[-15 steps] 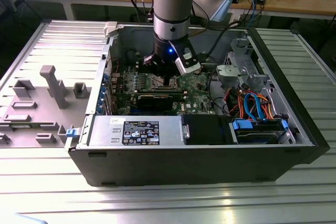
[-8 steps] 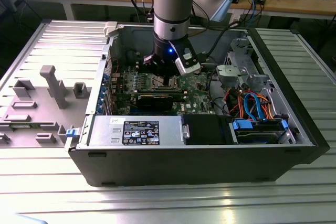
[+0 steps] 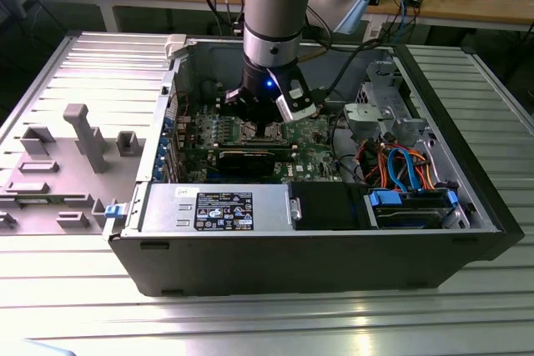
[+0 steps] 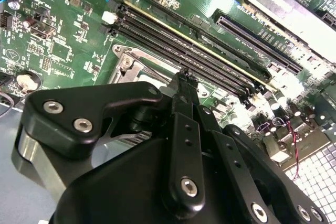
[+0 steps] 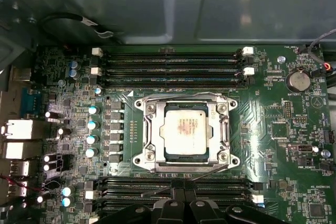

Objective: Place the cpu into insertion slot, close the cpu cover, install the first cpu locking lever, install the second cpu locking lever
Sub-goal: 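Install the second cpu locking lever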

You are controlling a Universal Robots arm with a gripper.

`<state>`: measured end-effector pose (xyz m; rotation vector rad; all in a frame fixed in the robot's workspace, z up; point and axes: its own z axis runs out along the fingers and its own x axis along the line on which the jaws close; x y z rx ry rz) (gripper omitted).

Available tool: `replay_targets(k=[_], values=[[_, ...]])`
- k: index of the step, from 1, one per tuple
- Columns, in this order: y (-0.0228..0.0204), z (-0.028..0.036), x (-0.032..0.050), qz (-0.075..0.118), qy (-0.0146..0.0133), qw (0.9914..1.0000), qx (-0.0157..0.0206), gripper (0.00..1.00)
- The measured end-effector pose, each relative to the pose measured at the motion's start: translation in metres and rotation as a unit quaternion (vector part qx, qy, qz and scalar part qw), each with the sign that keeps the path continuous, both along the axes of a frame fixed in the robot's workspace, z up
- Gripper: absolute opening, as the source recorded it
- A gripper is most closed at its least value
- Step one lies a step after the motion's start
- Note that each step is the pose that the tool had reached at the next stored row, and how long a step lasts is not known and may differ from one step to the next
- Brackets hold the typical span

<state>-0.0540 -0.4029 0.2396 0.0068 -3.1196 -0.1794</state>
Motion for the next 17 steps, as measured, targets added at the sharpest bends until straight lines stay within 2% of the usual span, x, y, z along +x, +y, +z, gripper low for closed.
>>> replay_targets(k=[13, 17], values=[[0.0000, -0.0001, -0.0001, 0.000, -0.0001, 1.00000, 0.0003, 0.11], [0.0000, -0.0017, -0.0043, 0.000, 0.0000, 1.00000, 0.0003, 0.11]])
